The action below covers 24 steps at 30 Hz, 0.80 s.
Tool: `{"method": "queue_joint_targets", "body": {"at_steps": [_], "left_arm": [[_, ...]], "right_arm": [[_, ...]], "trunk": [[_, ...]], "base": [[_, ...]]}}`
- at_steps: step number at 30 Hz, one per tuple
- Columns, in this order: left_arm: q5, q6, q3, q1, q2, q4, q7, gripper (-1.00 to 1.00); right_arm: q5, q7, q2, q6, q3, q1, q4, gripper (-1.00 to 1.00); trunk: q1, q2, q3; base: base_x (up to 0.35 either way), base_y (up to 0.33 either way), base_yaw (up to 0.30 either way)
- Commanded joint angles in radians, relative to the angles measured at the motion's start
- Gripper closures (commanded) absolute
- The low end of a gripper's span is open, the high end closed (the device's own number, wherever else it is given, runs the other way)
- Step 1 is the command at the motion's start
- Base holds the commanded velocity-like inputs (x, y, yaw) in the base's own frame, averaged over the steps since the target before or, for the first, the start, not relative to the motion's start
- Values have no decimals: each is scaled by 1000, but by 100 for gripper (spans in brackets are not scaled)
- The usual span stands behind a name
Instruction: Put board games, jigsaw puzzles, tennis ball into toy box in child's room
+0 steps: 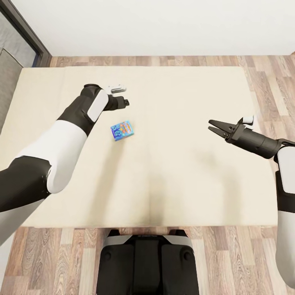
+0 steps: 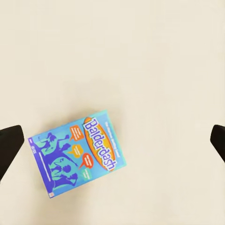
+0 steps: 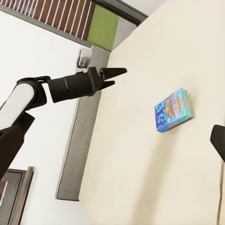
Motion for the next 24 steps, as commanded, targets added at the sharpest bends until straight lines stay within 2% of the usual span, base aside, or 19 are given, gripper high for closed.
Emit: {"method": "queue_joint_targets", "body": {"at_steps": [1,24], "left_arm": [[11,3,-5,-3,1,-1,9,-100],[11,12,-5,-54,2,1,17,-100]], "right_arm": [[4,6,0,5,-1,-1,0,-100],[4,6,1,5,-1,-1,-3,-100]], "trunk": [[1,-2,-3],[1,-2,-41]], "base": [[0,0,0],[0,0,0]]}}
